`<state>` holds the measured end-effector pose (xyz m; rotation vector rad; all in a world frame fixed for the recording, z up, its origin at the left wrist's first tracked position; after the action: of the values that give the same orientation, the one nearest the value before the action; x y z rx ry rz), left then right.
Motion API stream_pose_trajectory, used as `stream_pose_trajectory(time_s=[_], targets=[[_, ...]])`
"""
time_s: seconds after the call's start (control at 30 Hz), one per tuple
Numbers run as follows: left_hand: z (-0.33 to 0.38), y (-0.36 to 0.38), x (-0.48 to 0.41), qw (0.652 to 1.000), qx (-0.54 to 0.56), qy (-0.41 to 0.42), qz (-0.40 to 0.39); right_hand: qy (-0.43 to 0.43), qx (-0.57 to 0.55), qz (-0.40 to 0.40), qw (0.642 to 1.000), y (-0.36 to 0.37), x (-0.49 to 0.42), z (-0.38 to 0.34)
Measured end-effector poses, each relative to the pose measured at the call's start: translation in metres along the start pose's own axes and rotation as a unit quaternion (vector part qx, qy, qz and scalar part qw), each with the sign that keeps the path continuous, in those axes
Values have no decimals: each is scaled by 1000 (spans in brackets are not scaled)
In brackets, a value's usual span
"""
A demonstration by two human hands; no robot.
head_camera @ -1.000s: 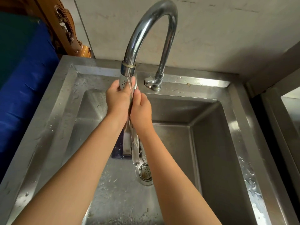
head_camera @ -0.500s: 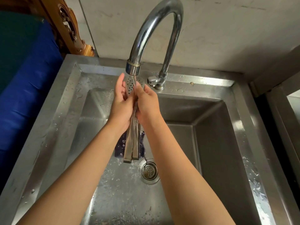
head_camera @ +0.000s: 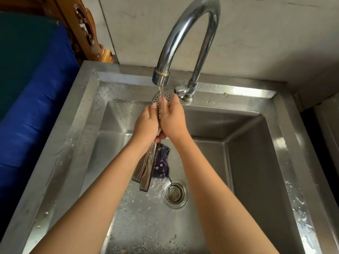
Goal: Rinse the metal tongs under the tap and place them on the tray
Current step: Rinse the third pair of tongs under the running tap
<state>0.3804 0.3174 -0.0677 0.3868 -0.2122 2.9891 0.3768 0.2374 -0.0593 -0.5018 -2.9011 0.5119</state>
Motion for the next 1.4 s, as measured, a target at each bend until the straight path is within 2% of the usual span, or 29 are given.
stream_pose_trajectory(time_s=[0.1,0.2,0.27,0.33,0.43,0.5,0.6,0.67,0.73,0.8,0.87,0.93,1.0,1.1,1.23,1.3,1.4], targets=[[-5,-7,1,998,38,-3,-55,-45,-55,-102,992,-15,-3,9],[-11,-11,4,991,94,-14,-94,-52,-44,-175,982,-21,-4,14],[-15,-12,7,984,128,-12,-122,-58,-1,-144,988,-18,-6,12],[-18,-10,11,980,144,-10,-136,-64,45,-58,995,-13,-8,5],[-20,-7,13,990,110,-8,-90,-48,104,39,993,-6,-12,1],[-20,-6,12,996,73,-23,-46,-31,139,2,990,-5,-14,2],[-18,-12,9,999,13,-40,15,-19,112,-139,984,-2,-11,5],[-17,-12,7,999,-28,-31,29,-38,107,-115,987,-3,-11,2],[-19,-8,7,999,-35,-18,31,-58,177,-37,982,-4,-14,-1],[-20,-5,8,999,-30,-15,39,-32,226,-5,974,-3,-18,-2],[-19,-6,11,998,-44,2,43,9,253,-14,967,-2,-25,-2],[-17,-9,13,994,-86,44,56,37,238,-30,970,-3,-30,-3],[-12,-14,13,990,-103,72,70,57,142,-23,988,-10,-30,-5],[-8,-22,7,997,4,6,71,20,77,-22,997,-25,-29,-3],[-13,-28,0,972,174,-144,63,-11,102,-110,989,-26,-21,5],[-16,-30,-2,950,256,-176,16,4,83,-135,987,-26,-14,7],[-22,-31,-7,909,364,-184,-91,47,-75,-200,976,-23,-1,9]])
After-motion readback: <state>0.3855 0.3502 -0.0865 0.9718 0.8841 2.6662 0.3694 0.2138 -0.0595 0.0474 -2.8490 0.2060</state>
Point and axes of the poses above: each hand's wrist, its own x-axis away from the middle knuckle, its own y-axis out of the palm, z = x × y, the point moved 2 cm from there along -x, towards the middle knuckle, and after that the axes turned 7 degrees about x, right-handed, at the moved point
